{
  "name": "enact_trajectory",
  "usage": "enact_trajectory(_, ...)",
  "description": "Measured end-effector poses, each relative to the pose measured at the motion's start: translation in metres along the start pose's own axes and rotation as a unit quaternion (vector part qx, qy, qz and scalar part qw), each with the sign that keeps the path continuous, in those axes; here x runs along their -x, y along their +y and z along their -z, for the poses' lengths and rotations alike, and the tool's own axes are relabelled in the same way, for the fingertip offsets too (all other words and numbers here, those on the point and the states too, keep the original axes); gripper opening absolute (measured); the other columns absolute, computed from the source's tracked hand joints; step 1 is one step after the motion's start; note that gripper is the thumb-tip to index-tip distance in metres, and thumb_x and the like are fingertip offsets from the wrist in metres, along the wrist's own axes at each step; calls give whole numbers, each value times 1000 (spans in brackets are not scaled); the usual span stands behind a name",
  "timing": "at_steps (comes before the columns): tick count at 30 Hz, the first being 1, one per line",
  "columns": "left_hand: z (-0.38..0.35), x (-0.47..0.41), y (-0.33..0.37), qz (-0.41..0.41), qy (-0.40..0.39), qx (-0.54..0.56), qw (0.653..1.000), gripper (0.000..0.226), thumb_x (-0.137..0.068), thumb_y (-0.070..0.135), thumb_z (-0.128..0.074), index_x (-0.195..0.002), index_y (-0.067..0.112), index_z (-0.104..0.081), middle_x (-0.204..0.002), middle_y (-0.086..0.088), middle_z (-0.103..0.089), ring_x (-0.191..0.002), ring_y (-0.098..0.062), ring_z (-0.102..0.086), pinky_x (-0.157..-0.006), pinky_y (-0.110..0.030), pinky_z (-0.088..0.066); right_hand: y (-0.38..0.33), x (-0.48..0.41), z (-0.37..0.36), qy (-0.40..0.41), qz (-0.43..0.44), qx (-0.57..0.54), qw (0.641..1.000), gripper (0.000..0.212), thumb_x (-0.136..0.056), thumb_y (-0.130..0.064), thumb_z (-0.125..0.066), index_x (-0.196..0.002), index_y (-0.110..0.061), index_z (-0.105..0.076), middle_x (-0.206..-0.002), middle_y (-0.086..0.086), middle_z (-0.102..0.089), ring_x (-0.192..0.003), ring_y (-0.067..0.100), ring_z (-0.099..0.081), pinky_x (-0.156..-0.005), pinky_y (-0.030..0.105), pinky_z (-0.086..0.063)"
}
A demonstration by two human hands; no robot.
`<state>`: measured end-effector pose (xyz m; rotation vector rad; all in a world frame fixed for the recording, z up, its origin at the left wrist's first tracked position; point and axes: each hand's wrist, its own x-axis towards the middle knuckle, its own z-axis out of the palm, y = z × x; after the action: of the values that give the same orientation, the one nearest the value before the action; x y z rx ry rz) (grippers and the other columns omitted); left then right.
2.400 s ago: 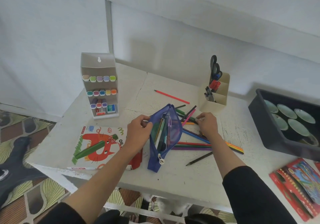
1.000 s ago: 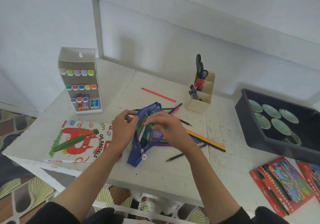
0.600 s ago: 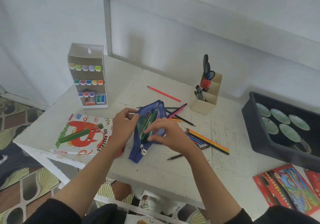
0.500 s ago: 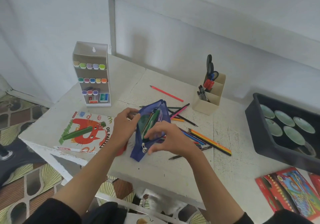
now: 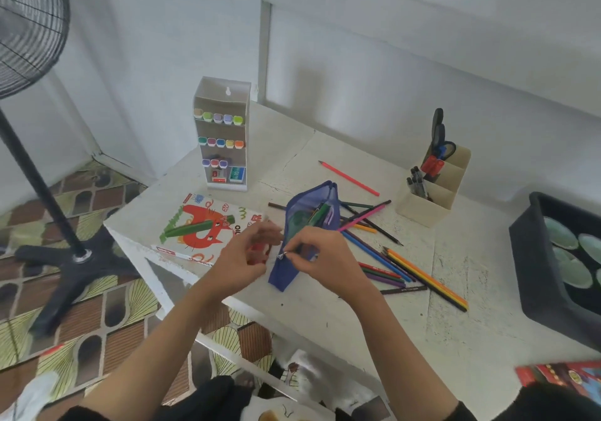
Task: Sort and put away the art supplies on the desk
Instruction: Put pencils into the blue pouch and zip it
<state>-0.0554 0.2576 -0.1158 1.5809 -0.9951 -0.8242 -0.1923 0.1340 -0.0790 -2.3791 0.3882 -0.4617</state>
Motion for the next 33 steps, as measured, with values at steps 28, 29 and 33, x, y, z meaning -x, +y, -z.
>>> enact_trajectory(28, 25, -13, 30, -108, 209, -18, 972, 18, -84, -7, -61, -82, 10, -54, -85, -1, -62, -81, -4, -63, -69, -16, -54, 16, -5, 89, 390, -235, -234, 859, 28, -81, 12, -57, -72, -14, -62, -64, 4, -57, -45, 2, -54, -50, 14, -47)
enact_trajectory(29, 27, -15, 30, -100, 206, -16, 973, 23, -83, -7, -62, -83, 14, -53, -85, -1, -61, -80, -7, -63, -71, -17, -55, 17, -2, 92, 394, -231, -243, 856, 28, -81, 12, -57, -73, -14, -62, -63, 4, -57, -45, 2, -53, -49, 14, -47)
enact_trajectory(33, 20, -29, 31, -59, 130, -101, 985, 39, -88, -4, -51, -98, 34, -44, -94, 6, -56, -88, -14, -59, -71, -14, -51, 12, -3, 95, 403, -199, -273, 850, 27, -81, 15, -55, -72, -11, -61, -58, -4, -58, -46, 5, -52, -49, 16, -46)
